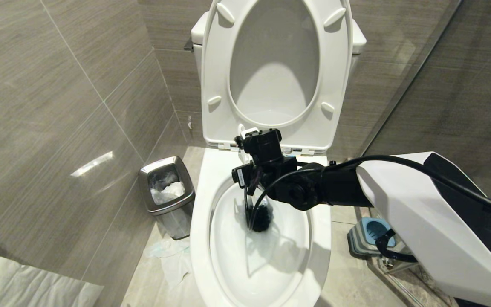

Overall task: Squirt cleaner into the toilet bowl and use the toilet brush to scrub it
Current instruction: Scrub the toilet bowl

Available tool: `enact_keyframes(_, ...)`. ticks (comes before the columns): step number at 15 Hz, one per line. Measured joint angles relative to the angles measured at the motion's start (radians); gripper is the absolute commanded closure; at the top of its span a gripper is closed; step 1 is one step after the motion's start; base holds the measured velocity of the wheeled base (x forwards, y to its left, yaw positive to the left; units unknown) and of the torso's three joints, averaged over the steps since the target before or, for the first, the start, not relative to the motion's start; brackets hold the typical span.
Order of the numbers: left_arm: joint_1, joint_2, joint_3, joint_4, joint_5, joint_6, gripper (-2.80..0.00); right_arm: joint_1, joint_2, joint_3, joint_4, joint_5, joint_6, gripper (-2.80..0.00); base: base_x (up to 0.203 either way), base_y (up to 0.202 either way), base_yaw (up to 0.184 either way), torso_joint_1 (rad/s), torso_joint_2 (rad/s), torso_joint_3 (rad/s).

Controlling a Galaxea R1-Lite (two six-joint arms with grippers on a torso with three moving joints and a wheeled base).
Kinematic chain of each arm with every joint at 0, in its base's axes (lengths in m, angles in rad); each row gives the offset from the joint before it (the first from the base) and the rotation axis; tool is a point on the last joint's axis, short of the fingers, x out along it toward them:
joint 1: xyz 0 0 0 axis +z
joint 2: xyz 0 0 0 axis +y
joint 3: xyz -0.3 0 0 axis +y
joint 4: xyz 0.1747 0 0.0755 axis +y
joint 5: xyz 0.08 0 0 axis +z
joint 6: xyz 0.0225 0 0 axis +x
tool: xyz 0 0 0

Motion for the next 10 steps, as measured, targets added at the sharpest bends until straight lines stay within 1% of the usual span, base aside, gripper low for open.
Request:
enact_keyframes(8,0.000,0.000,0.000,0.000,0.006,-0.006,0.00,-0.001,0.004,-0.025,-0.003,-0.006,-0.007,-2.80,0.000,0.000,0.000,0.000,0.00,0.000)
enact_keyframes(10,0.000,0.000,-0.001,0.000,0.012,-0.007,0.00,-0.001,0.007,-0.037,-0.003,-0.007,-0.012,-2.80,0.000,0.000,0.000,0.000,0.00,-0.093)
